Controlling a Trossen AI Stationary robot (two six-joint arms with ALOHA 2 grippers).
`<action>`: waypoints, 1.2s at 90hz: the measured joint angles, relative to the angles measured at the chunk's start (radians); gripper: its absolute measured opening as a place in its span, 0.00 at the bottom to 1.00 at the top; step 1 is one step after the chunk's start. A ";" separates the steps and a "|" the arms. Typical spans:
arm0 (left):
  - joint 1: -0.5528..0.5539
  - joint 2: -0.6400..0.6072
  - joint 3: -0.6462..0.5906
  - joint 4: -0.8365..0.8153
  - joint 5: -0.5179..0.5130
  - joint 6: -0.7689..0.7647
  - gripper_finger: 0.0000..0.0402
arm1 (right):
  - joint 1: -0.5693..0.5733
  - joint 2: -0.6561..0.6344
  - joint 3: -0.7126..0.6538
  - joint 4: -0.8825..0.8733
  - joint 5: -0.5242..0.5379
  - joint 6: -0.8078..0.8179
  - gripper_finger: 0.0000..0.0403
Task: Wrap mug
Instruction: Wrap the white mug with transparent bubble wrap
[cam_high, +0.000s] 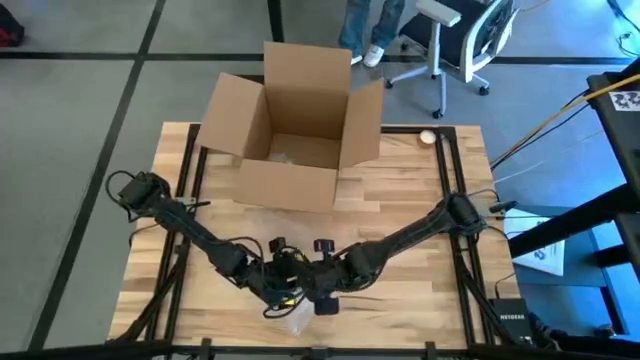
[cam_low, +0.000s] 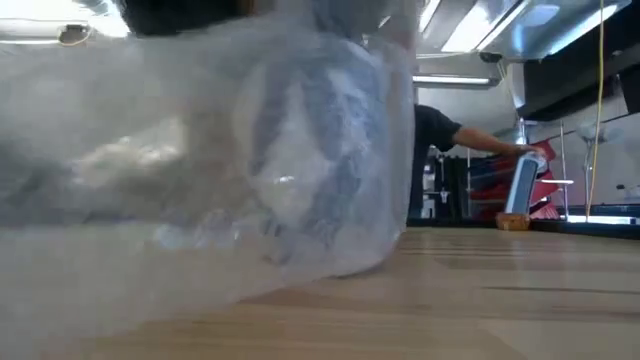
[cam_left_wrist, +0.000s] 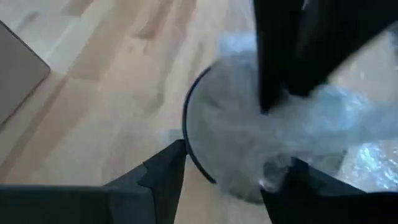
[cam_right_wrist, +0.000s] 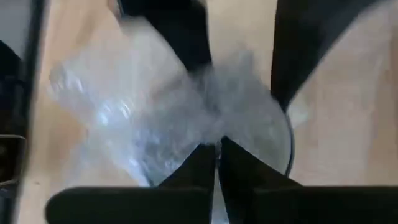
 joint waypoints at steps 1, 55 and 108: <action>0.000 0.000 0.000 0.001 0.000 -0.003 0.42 | 0.000 0.001 -0.005 -0.001 0.002 0.000 0.01; -0.010 -0.091 0.001 0.066 -0.010 0.028 0.42 | -0.003 0.010 -0.059 0.034 -0.007 0.017 0.01; 0.005 0.031 0.004 0.156 -0.012 0.105 0.42 | -0.002 -0.003 -0.061 0.053 -0.027 -0.034 0.01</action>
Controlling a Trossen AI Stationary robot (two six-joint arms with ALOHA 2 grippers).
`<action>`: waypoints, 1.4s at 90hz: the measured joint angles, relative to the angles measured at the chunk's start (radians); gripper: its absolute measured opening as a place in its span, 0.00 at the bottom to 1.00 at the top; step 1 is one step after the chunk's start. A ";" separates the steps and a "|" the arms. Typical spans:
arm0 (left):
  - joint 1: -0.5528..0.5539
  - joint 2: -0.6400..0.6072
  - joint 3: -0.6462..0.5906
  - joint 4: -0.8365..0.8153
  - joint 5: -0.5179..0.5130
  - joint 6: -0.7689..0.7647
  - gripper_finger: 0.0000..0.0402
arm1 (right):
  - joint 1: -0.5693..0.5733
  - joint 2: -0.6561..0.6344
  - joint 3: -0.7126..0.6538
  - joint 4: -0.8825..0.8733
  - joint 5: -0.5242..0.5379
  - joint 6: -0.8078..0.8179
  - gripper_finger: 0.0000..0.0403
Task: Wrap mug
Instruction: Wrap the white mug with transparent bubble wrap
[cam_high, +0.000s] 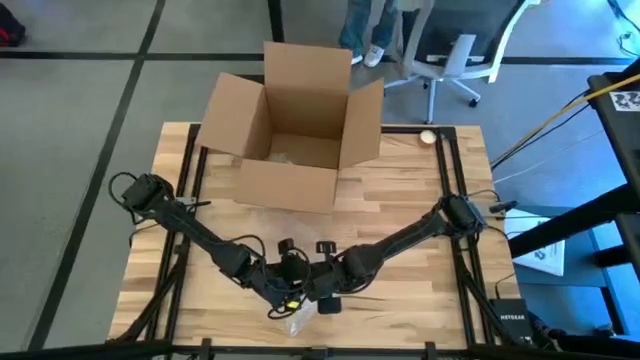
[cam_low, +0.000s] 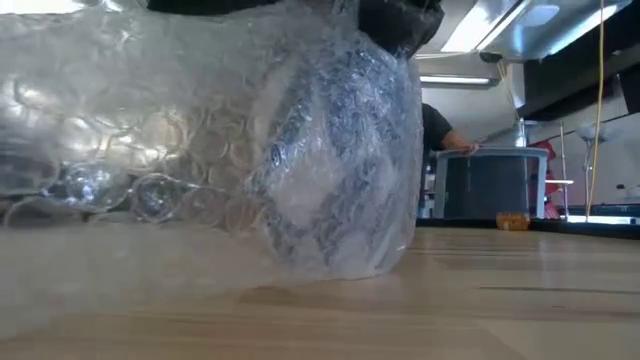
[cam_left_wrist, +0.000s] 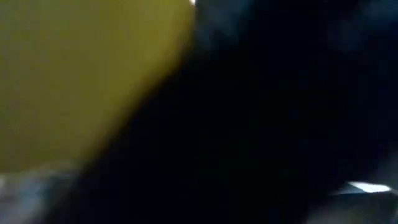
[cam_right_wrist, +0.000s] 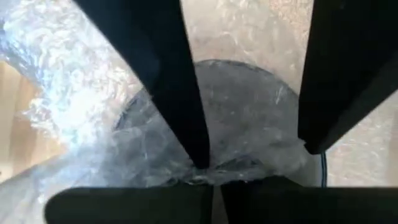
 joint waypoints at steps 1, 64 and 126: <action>0.000 0.000 0.000 -0.001 0.000 0.000 0.42 | 0.000 0.000 0.000 0.000 -0.001 0.000 0.01; -0.001 0.003 -0.001 -0.010 0.002 0.011 0.42 | 0.000 -0.087 0.003 -0.089 -0.034 -0.019 0.01; -0.001 0.003 -0.001 -0.006 0.004 0.008 0.42 | 0.000 -0.181 0.003 -0.150 -0.072 -0.003 0.36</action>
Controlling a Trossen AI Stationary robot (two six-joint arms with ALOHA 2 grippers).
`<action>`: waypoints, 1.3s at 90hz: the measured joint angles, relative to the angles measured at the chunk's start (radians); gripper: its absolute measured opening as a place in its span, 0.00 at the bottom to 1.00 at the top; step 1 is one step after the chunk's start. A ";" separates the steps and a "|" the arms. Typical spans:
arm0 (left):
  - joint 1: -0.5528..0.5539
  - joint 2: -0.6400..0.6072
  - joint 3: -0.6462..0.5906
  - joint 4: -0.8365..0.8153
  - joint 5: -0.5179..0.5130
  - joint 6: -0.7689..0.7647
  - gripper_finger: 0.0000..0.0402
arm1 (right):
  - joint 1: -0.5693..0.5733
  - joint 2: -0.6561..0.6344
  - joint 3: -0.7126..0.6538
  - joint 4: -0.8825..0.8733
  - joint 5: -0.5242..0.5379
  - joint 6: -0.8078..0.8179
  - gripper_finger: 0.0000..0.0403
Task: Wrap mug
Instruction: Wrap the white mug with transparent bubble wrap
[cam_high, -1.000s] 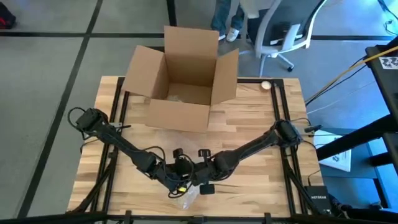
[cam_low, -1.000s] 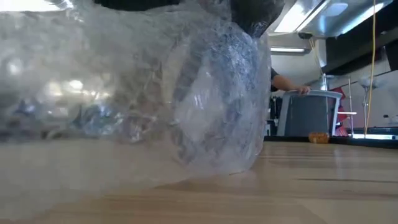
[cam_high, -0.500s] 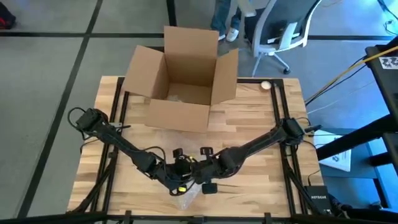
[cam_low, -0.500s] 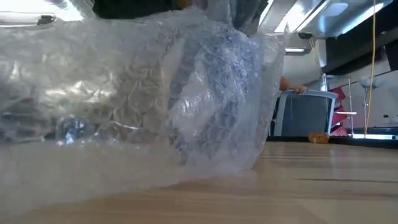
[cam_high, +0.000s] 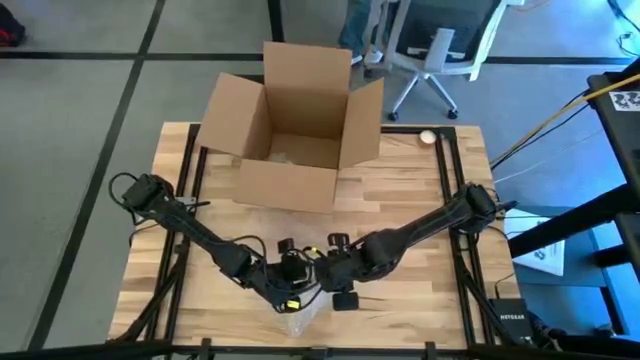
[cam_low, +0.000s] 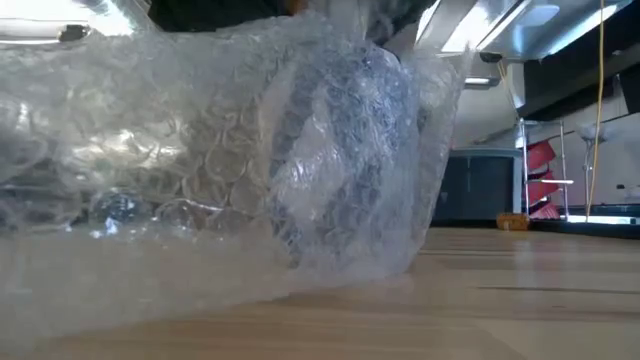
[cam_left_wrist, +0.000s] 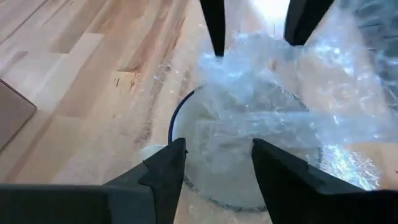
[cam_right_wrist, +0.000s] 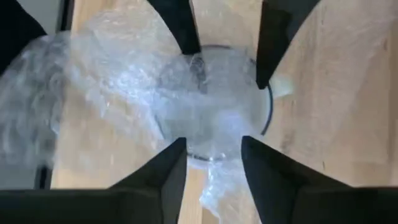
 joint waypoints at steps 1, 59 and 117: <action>0.000 0.000 0.000 0.000 0.000 0.000 0.42 | 0.000 -0.001 0.000 0.001 0.002 0.000 0.36; -0.012 -0.012 -0.002 -0.010 0.012 0.046 0.42 | -0.001 0.007 -0.203 0.370 0.011 -0.022 0.04; 0.006 -0.035 -0.001 0.054 -0.013 0.007 0.42 | -0.001 0.009 -0.248 0.375 0.058 0.027 0.00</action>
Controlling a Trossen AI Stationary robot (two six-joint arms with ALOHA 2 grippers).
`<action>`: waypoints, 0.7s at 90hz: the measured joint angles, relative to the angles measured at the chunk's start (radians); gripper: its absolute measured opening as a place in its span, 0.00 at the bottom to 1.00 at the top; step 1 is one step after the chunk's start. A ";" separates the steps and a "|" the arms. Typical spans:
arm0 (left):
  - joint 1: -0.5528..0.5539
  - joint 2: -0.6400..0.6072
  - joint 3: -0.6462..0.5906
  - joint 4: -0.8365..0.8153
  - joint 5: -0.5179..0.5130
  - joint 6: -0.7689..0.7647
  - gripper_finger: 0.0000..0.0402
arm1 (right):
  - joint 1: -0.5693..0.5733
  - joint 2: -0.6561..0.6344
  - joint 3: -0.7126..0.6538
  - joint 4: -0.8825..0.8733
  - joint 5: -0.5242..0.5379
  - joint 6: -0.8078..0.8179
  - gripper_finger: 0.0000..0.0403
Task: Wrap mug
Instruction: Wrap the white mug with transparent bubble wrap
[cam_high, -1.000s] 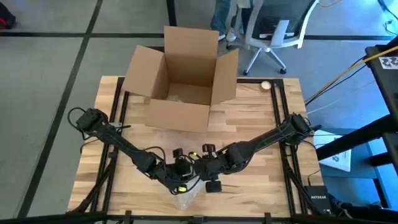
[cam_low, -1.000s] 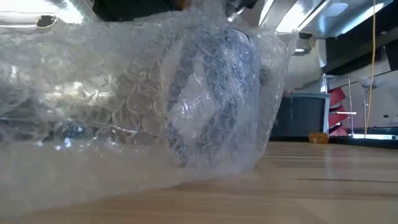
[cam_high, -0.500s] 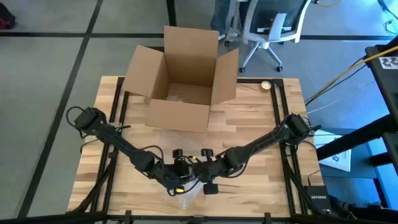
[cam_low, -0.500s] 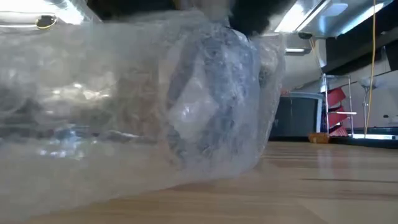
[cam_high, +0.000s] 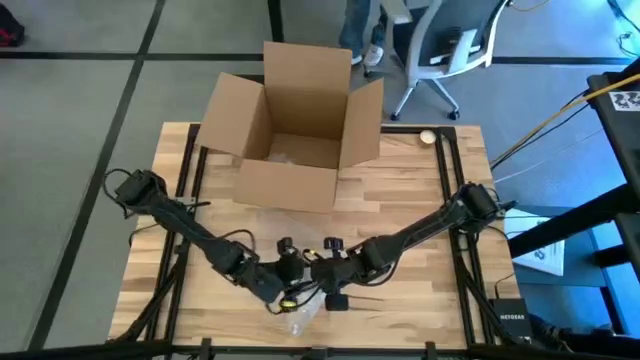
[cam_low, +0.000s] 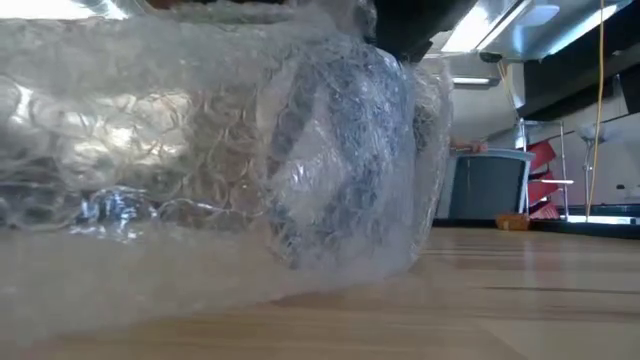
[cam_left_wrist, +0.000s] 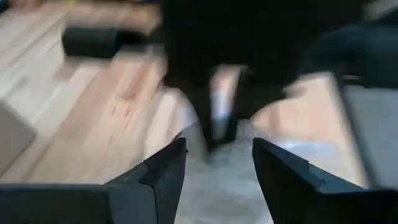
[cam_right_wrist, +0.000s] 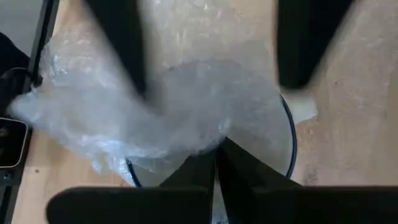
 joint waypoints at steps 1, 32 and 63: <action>0.003 0.007 0.000 -0.001 0.003 -0.004 0.42 | 0.000 0.000 0.000 0.000 0.000 0.000 0.00; 0.021 0.066 0.004 0.007 0.019 -0.014 0.42 | 0.000 -0.007 0.052 -0.103 -0.053 -0.004 0.00; 0.022 0.071 0.001 -0.007 0.029 -0.023 0.42 | 0.007 -0.016 0.241 -0.232 -0.040 -0.066 0.00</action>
